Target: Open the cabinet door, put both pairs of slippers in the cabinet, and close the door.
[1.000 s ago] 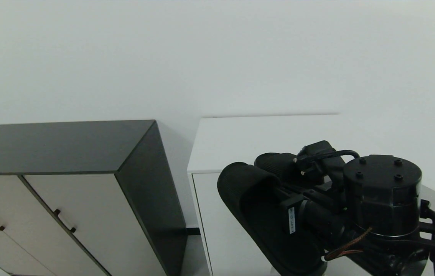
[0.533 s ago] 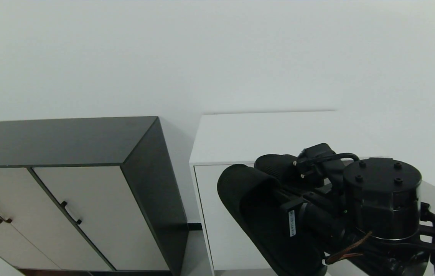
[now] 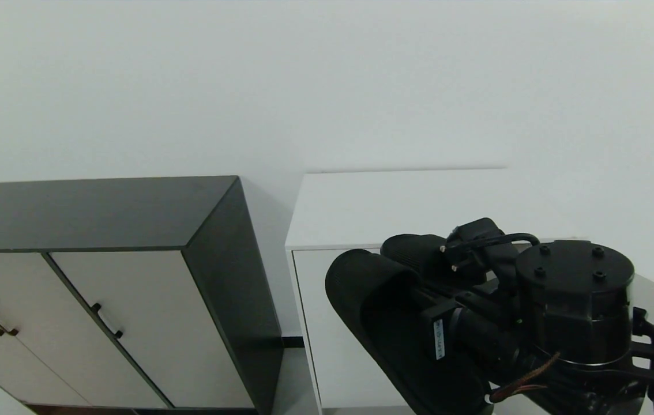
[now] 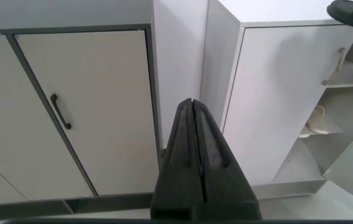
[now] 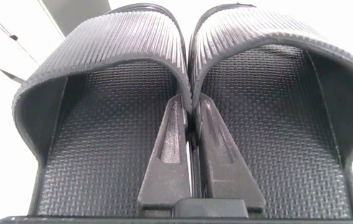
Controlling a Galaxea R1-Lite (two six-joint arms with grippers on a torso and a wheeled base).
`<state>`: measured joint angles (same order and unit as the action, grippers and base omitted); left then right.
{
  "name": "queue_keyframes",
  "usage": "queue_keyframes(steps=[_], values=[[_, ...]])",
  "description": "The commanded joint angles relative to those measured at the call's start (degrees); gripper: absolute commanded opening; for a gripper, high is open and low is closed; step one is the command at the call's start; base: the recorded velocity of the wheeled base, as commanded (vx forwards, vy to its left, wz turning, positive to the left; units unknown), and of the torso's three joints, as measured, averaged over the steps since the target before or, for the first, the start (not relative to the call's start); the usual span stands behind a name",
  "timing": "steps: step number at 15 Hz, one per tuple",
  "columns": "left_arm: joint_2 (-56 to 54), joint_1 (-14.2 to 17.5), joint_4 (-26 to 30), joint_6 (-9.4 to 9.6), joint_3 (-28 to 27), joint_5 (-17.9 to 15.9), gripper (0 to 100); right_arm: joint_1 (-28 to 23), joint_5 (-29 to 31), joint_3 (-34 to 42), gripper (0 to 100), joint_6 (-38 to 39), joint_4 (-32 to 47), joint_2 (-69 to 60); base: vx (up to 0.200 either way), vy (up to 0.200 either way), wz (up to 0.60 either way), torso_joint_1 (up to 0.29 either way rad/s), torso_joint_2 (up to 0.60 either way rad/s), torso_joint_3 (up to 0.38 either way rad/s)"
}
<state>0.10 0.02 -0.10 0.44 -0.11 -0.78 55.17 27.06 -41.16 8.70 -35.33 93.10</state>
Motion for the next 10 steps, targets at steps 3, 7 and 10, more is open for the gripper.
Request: queue_keyframes(steps=[3,7,10], values=[[-0.01,-0.02,0.01,0.00,0.02,-0.01,0,0.02,0.10,0.20,0,0.08,0.00,-0.20,0.000,-0.200,0.00,0.007,0.00,0.002],[-0.01,-0.02,0.01,0.00,0.02,-0.01,0,0.11,0.01,0.29,0,0.08,0.00,-0.64,0.000,-0.200,0.00,-0.001,0.00,0.004],[-0.01,0.06,0.01,0.00,0.02,-0.01,0,0.28,0.01,0.73,0,-0.09,0.00,-0.99,0.000,-0.200,0.00,0.001,0.00,0.001]])
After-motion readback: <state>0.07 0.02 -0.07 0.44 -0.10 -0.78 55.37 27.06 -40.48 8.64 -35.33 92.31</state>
